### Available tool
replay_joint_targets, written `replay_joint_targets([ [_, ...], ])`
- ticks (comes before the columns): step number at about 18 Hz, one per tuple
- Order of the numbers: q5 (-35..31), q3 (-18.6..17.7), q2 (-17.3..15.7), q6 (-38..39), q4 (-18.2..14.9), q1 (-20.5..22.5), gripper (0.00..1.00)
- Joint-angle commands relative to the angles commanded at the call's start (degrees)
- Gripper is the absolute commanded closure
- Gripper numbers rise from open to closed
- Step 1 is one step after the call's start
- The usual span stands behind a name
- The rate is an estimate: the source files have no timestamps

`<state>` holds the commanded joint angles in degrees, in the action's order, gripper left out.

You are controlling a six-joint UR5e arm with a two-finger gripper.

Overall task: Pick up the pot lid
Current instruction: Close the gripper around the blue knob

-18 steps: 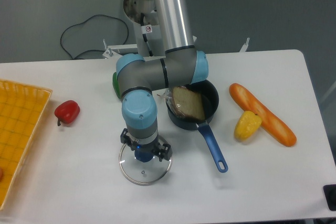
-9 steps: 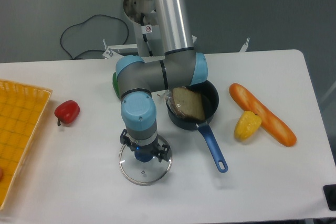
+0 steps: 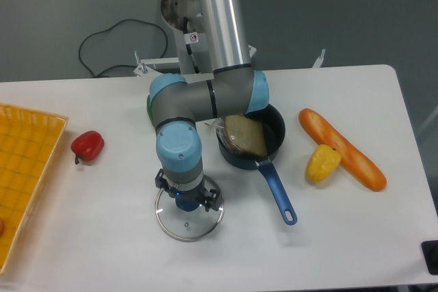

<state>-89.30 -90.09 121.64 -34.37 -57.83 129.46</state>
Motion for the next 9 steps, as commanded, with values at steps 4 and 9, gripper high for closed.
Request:
replay_joint_targets([
  [4,-0.17,0.00,0.26,0.00,0.00,0.00,0.00],
  [9,-1.14,0.00,0.35,0.00,0.00,-0.18,0.00],
])
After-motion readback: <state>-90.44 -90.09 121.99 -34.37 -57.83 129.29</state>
